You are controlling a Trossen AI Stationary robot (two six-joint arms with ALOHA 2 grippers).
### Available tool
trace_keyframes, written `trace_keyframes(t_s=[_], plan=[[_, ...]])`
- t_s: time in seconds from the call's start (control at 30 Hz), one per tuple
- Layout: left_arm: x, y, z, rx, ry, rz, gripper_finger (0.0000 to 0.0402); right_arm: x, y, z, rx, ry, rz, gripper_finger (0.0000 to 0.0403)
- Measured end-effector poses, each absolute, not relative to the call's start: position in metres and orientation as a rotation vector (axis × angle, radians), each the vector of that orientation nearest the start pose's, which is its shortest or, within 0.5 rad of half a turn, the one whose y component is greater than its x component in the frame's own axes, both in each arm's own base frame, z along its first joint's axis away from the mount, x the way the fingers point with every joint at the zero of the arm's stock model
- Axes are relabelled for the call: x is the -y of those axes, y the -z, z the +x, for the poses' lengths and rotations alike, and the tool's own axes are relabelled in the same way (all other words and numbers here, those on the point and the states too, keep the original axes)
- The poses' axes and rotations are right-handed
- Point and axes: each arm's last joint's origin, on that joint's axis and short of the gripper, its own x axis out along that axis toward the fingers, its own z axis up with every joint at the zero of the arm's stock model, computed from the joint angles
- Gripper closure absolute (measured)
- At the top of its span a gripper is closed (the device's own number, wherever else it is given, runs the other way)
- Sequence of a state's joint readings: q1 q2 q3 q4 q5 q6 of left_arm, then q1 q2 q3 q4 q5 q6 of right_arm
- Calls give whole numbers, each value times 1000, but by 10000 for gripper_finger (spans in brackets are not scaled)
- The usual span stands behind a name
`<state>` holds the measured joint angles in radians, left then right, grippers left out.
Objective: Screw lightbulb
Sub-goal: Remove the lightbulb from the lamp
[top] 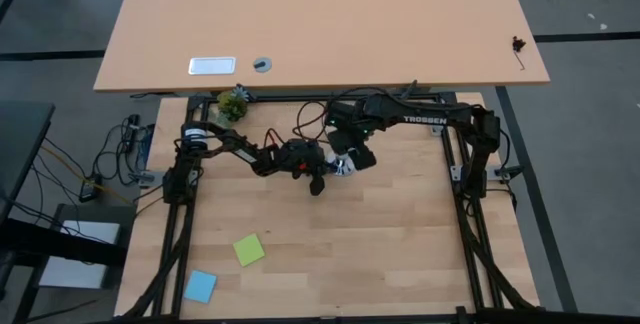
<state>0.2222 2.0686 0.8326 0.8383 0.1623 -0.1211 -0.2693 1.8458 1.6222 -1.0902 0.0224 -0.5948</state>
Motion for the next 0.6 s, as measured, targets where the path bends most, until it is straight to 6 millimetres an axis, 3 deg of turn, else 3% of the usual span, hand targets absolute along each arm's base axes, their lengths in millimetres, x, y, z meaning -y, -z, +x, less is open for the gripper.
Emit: trace_keyframes(t_s=[0.2,0.6], plan=[[-77,-87,364,-386,-83,-195,401,95,-269,355,-1358,-70,-349,129],[-77,-87,364,-386,-82,-196,401,75,-266,356,-1377,248,0,68]])
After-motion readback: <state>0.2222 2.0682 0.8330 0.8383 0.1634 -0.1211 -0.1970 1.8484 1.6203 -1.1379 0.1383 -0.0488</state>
